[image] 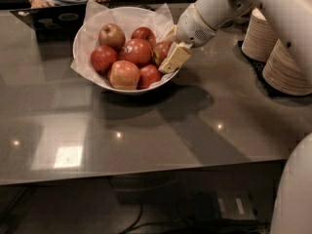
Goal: Pick apple from white bowl
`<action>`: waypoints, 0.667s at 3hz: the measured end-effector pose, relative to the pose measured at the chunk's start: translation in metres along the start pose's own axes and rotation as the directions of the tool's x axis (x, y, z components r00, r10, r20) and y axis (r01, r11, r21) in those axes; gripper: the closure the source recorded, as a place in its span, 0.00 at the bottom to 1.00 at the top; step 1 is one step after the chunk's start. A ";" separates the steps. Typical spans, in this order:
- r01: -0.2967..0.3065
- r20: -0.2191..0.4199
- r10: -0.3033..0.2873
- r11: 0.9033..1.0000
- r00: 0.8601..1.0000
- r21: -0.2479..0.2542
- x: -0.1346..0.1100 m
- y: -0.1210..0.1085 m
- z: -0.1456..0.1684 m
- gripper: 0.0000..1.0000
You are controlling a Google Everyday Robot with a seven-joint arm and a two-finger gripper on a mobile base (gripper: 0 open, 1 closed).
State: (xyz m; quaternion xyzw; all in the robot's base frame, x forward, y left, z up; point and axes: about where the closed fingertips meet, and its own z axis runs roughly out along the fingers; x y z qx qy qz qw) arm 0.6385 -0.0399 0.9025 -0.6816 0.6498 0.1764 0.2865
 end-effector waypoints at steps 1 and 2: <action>0.005 0.028 -0.005 1.000 1.000 0.006 -0.002 0.002 -0.004 1.00; 0.047 0.103 -0.050 0.999 0.993 0.026 -0.018 0.006 -0.022 1.00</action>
Offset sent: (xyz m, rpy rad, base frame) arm -0.0220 -0.0031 0.0618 0.1856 -0.1071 0.0781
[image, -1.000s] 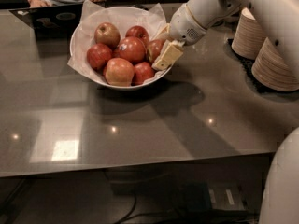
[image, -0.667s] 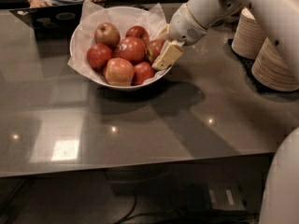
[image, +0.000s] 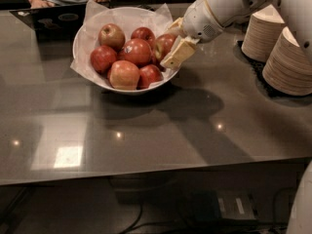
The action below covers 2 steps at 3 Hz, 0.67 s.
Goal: Pick apple from white bowl
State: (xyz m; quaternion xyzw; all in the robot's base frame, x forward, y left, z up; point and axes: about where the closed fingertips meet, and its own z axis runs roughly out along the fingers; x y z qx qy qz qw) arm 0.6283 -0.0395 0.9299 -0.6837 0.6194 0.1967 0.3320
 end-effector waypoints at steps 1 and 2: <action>0.060 0.102 -0.060 0.998 0.993 0.006 -0.027 0.005 -0.018 1.00; 0.097 0.203 -0.097 0.995 0.974 0.012 -0.046 0.012 -0.032 1.00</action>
Offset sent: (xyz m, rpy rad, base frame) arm -0.0403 0.0069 0.0826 0.3018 -0.1004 0.1620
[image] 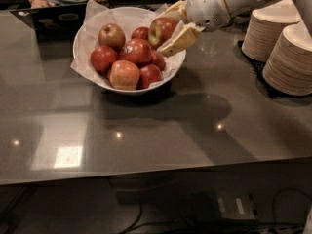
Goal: Pick apple from white bowl
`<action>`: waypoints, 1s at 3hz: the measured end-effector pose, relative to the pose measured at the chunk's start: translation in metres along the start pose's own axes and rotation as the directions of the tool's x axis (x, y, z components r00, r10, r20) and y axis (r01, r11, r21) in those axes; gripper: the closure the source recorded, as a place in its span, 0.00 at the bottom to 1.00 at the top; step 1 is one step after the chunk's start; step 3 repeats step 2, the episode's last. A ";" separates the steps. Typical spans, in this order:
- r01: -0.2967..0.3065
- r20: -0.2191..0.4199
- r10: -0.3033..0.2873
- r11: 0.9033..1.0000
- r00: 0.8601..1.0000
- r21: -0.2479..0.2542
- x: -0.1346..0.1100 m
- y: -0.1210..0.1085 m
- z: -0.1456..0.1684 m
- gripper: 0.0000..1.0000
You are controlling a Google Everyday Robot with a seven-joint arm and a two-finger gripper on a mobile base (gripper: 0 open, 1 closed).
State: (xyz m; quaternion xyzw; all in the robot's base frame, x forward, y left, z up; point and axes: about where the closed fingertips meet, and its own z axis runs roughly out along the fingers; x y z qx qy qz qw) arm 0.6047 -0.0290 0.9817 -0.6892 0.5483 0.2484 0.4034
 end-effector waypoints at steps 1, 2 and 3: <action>0.014 0.073 -0.014 1.000 0.997 0.000 -0.015 0.004 -0.009 1.00; 0.013 0.079 -0.013 1.000 0.997 -0.001 -0.016 0.004 -0.009 1.00; 0.013 0.079 -0.013 1.000 0.997 -0.001 -0.016 0.004 -0.009 1.00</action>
Offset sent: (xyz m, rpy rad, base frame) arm -0.0071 0.0003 0.0124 0.0537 -0.0068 0.0242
